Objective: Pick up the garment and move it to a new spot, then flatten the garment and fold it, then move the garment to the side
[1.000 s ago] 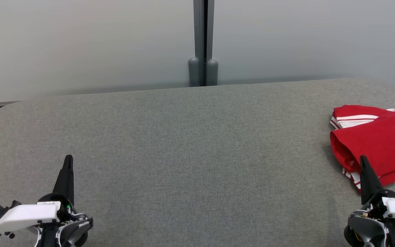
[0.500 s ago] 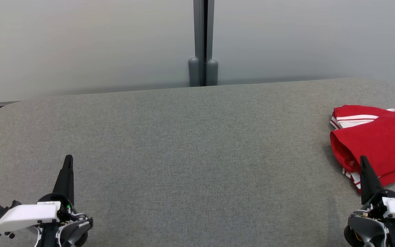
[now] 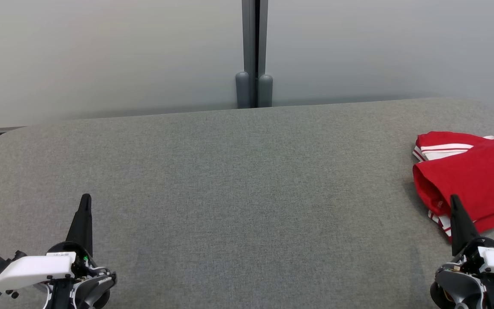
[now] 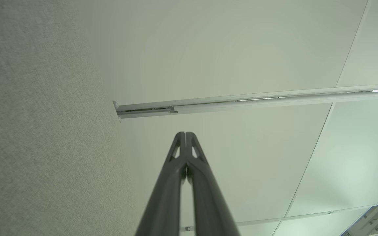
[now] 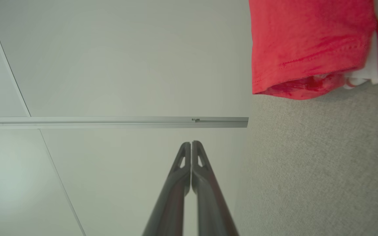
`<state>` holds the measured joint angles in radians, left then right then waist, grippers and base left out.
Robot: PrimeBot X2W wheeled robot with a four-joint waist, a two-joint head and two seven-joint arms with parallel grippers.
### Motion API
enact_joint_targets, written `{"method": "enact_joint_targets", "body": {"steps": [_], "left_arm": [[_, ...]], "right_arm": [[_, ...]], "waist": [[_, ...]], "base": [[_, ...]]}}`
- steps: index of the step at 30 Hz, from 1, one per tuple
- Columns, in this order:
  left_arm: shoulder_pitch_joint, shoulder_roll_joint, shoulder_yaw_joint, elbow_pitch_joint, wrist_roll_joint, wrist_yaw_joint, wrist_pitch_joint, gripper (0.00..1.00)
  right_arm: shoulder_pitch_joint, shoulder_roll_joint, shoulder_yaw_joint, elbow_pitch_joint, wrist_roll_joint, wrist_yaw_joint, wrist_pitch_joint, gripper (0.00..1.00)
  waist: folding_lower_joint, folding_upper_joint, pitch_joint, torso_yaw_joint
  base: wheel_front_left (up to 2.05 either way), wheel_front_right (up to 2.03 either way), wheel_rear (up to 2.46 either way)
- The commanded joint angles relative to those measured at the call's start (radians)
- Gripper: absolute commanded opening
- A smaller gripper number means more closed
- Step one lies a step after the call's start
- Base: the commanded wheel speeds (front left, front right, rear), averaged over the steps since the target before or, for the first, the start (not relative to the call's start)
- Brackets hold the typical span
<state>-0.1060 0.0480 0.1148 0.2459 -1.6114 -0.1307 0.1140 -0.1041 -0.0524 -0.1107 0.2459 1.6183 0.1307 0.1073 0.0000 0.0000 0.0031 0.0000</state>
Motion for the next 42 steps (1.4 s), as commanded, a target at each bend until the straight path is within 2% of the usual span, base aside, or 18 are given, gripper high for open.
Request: {"method": "enact_joint_targets", "body": {"steps": [1,42], "left_arm": [[-0.009,0.002,0.003,0.001,-0.002,-0.003,0.003,0.00],[-0.009,0.002,0.003,0.000,-0.003,-0.003,0.003,0.00]], "right_arm": [[-0.012,-0.001,-0.001,0.002,-0.005,0.000,0.007,0.00],[-0.012,0.000,-0.003,0.002,-0.007,0.000,0.007,0.00]], "waist": [[0.0000,0.0000,0.000,0.000],[0.0000,0.0000,0.000,0.000]], "base": [[0.00,0.00,0.00],[0.00,0.00,0.00]]}}
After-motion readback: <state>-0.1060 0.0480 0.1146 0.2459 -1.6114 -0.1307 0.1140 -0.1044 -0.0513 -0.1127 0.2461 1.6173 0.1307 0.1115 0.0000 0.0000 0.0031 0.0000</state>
